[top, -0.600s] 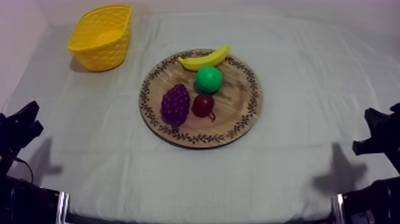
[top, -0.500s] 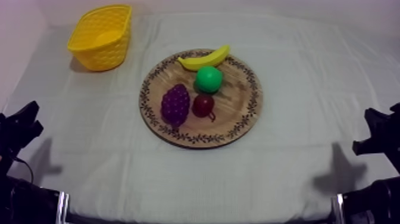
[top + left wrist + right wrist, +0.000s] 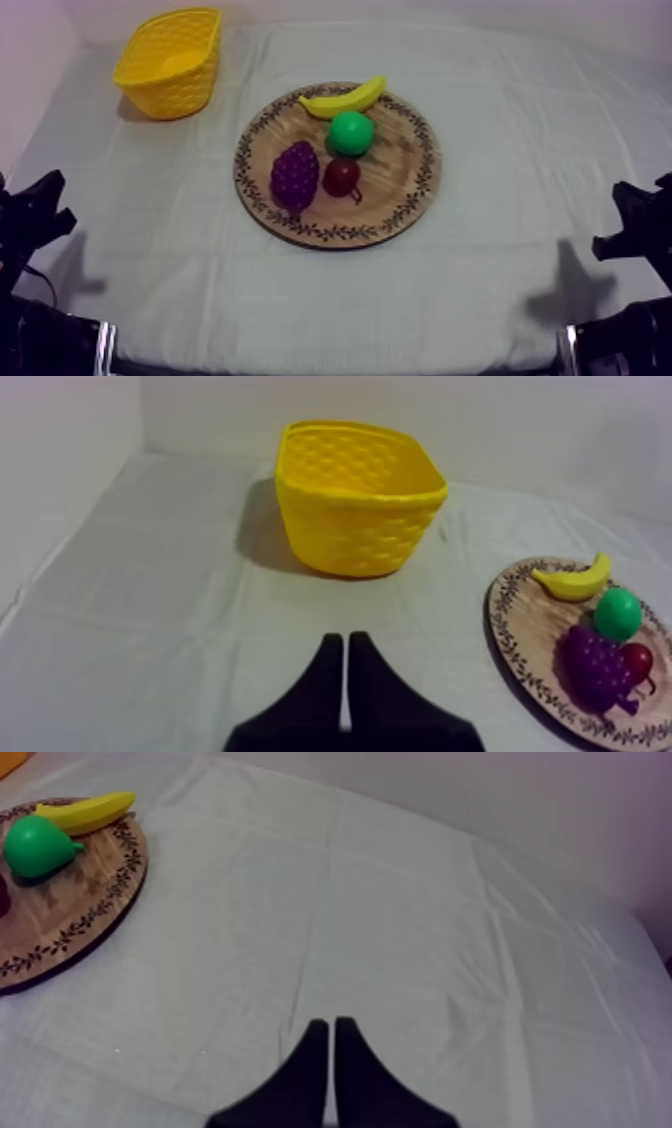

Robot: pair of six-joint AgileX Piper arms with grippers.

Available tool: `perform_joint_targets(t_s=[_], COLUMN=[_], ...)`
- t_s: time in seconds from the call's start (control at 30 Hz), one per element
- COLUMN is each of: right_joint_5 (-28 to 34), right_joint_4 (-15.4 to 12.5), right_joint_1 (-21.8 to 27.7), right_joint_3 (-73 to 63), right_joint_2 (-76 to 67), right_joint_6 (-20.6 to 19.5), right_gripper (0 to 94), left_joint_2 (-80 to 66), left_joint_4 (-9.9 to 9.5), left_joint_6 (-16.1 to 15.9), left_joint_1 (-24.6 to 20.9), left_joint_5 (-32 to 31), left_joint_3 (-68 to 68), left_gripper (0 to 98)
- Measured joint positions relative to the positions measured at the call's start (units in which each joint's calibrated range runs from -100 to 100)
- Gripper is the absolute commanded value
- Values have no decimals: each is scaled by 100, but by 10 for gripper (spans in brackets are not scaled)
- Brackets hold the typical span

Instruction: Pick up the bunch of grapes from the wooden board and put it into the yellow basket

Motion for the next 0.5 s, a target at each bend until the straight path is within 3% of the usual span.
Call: perform_joint_targets(t_s=[0.27, 0.5], right_joint_5=[0, 0], right_joint_4=[0, 0], right_joint_1=[0, 0], right_joint_3=[0, 0], right_joint_2=[0, 0], right_joint_6=[0, 0], right_gripper=[3, 3], left_joint_2=[310, 1374], left_joint_4=[4, -17], left_joint_6=[-424, -521], left_joint_1=[100, 222], left_joint_5=[14, -12], left_joint_3=[-311, -1493], left_gripper=[0, 0])
